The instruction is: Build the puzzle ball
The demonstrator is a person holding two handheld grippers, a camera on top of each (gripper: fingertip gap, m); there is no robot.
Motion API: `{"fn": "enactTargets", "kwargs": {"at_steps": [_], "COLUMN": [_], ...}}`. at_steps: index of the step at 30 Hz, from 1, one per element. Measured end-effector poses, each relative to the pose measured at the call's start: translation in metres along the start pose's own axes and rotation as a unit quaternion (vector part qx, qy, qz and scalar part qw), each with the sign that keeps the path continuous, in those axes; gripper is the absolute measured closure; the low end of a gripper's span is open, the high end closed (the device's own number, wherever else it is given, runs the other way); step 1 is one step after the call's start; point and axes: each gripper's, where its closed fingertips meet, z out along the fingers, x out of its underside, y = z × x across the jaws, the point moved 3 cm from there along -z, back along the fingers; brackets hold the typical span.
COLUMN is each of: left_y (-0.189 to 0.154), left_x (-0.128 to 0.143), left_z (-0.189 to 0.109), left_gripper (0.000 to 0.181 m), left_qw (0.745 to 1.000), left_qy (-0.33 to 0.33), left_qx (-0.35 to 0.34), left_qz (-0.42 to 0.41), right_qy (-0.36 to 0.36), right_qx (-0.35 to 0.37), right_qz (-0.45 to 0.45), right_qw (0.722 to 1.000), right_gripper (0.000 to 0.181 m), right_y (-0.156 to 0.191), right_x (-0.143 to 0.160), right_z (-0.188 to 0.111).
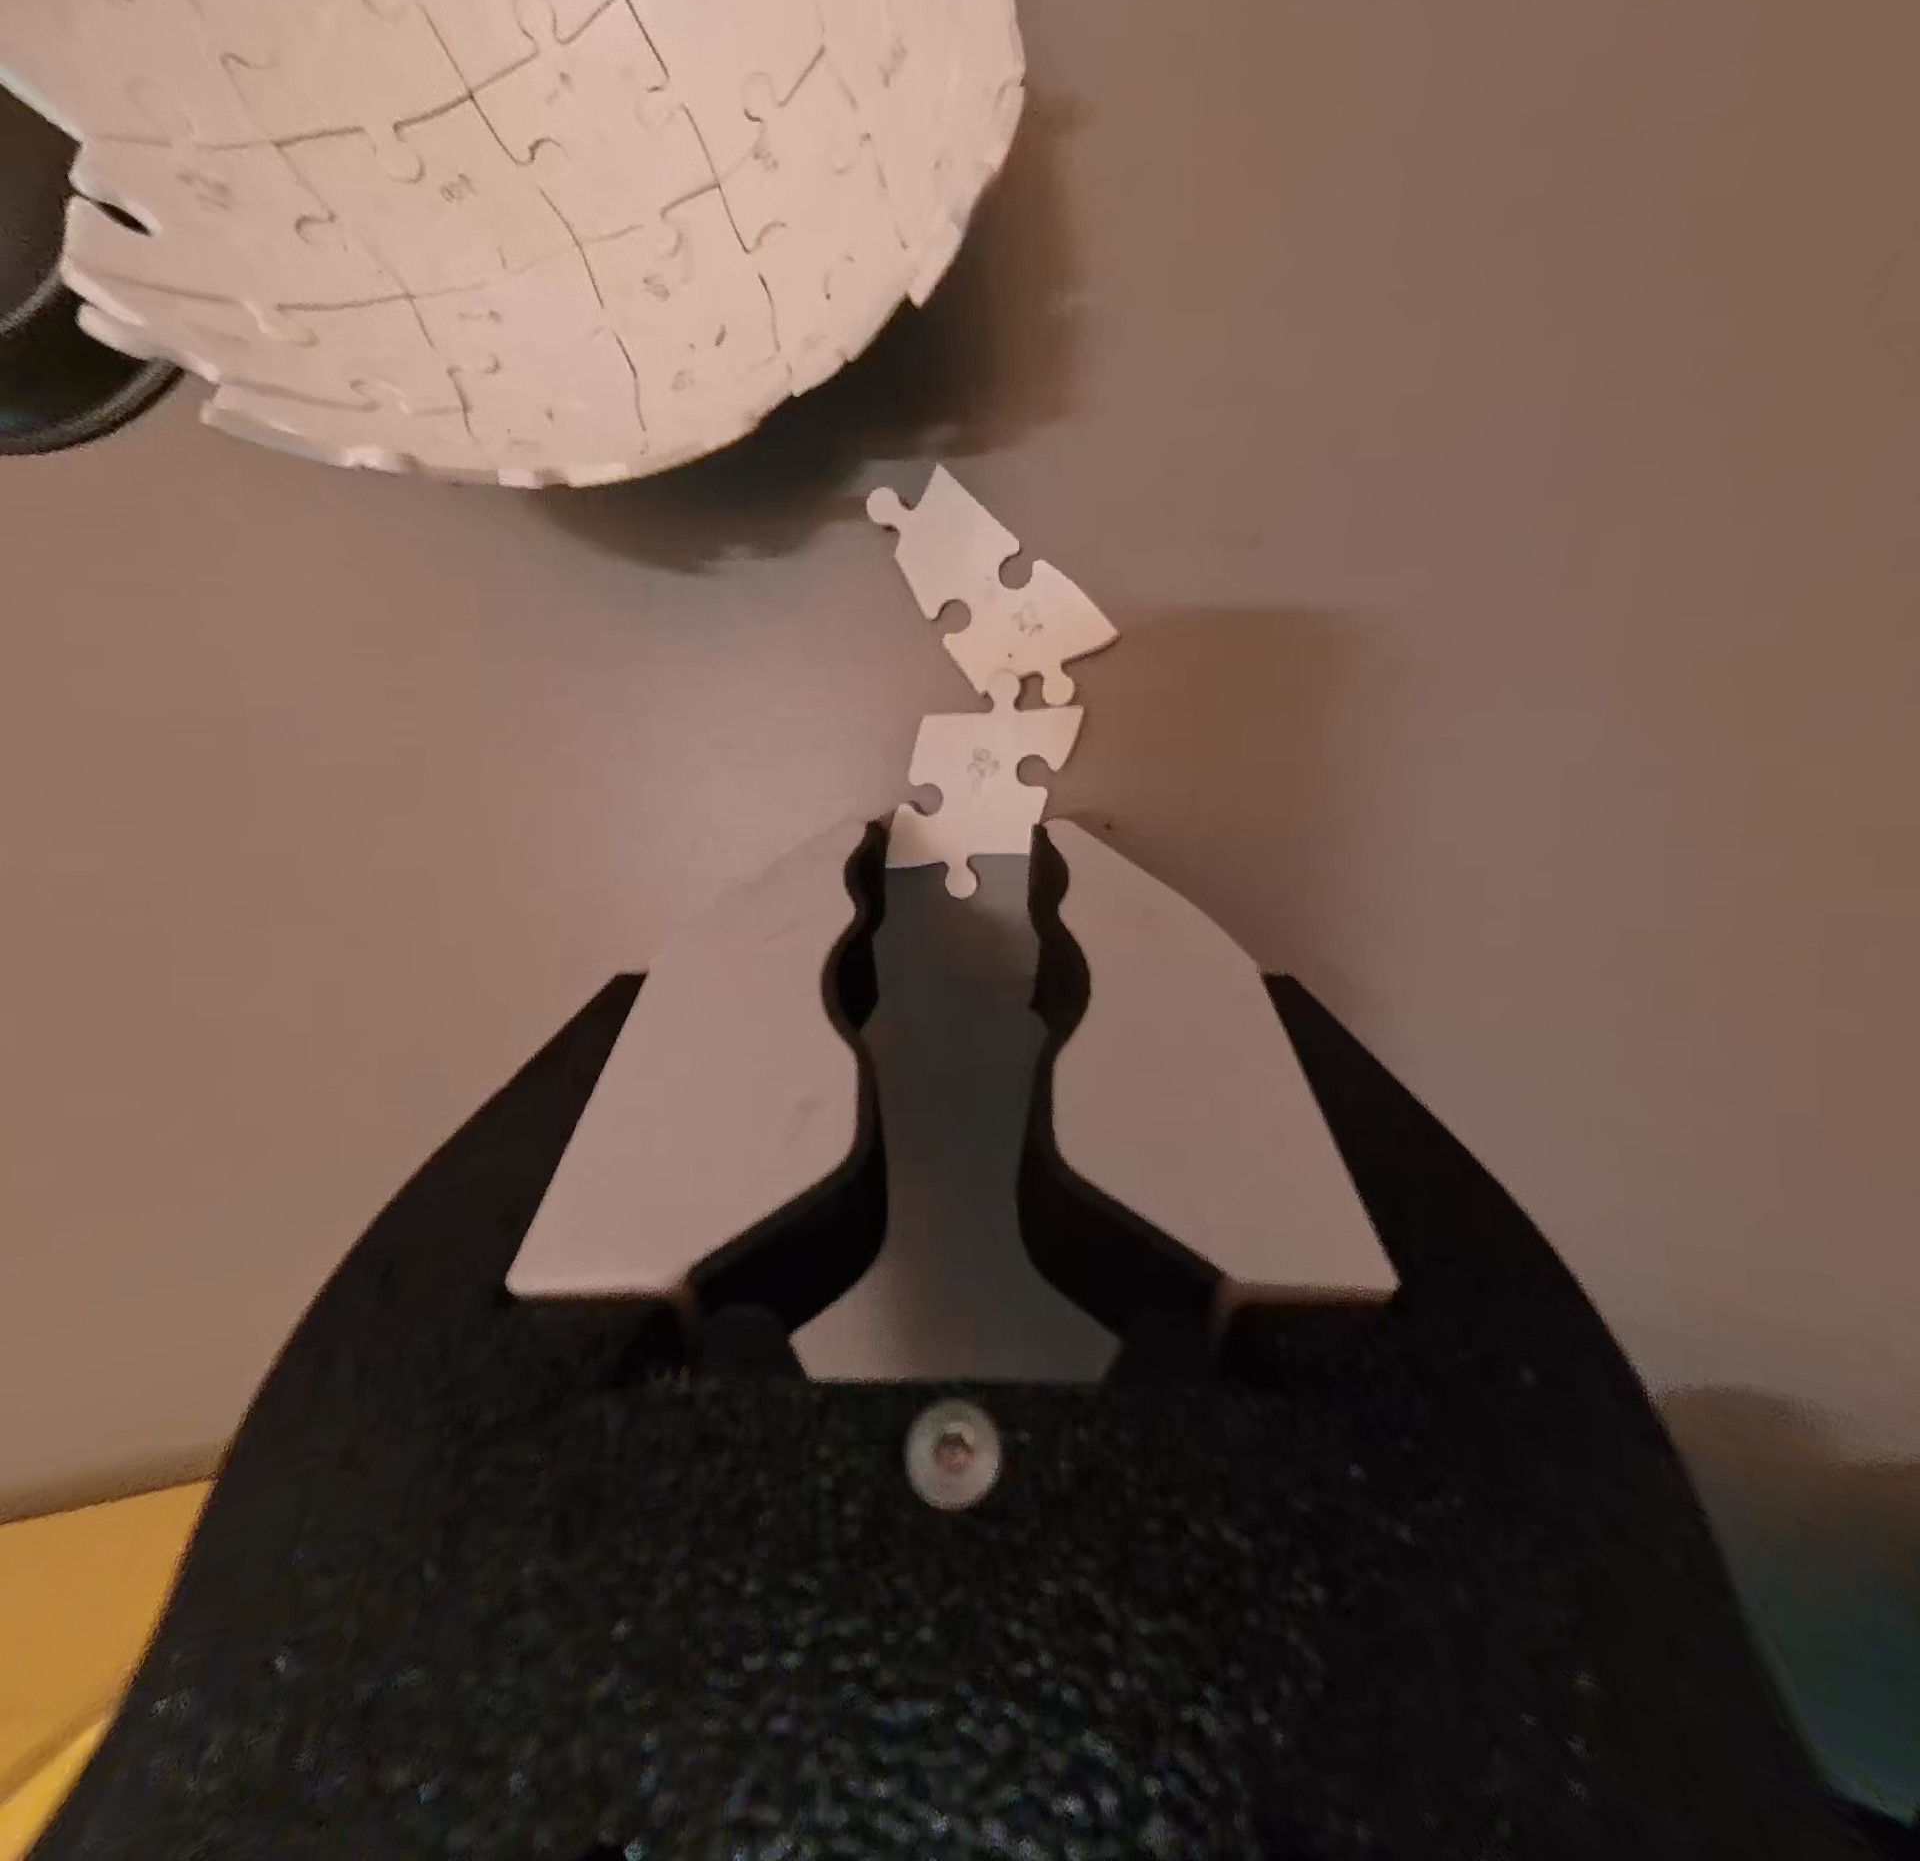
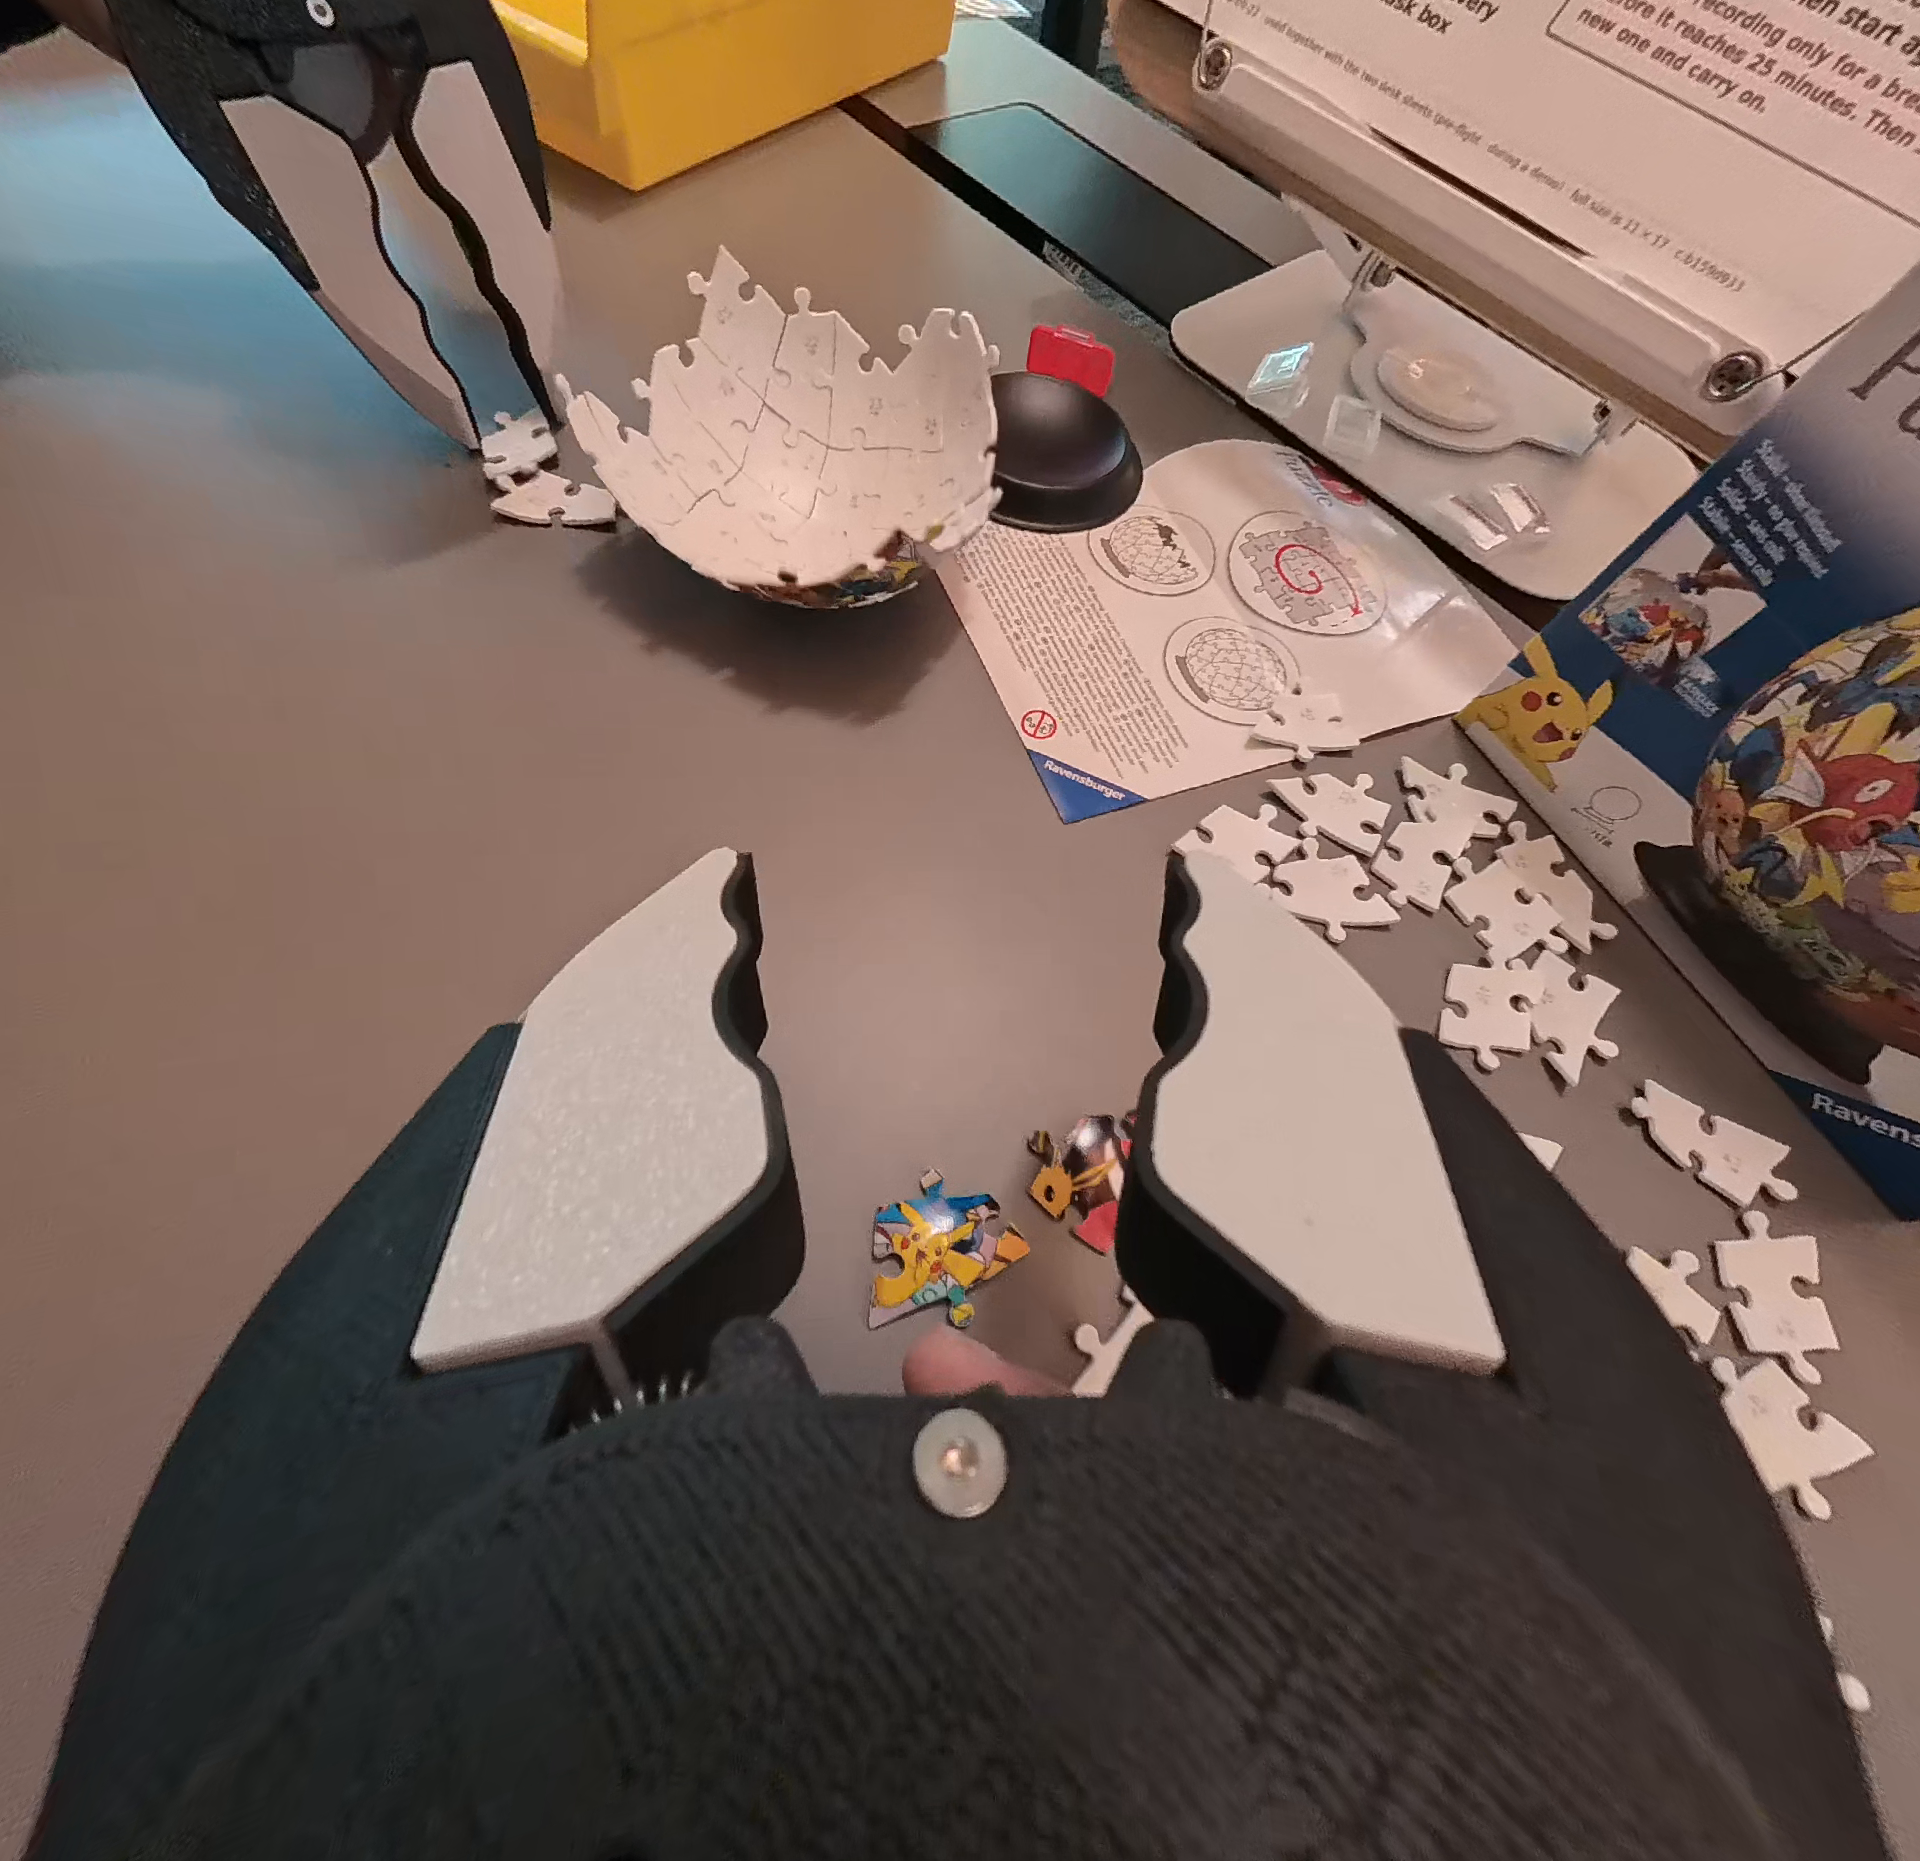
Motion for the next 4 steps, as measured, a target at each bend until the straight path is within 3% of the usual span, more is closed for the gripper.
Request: {"fn": "enactTargets", "kwargs": {"at_steps": [4], "left_y": [-0.0063], "left_x": [-0.0024], "left_z": [-0.0088], "left_gripper": [0.156], "left_qw": [0.999], "left_qy": [-0.015], "left_qx": [-0.038], "left_qz": [0.018], "right_qy": [-0.002], "right_qx": [-0.007], "right_qz": [-0.008], "right_qw": [1.000], "right_gripper": [0.107], "right_y": [0.0045], "right_x": [-0.0077], "right_z": [0.0038]}}
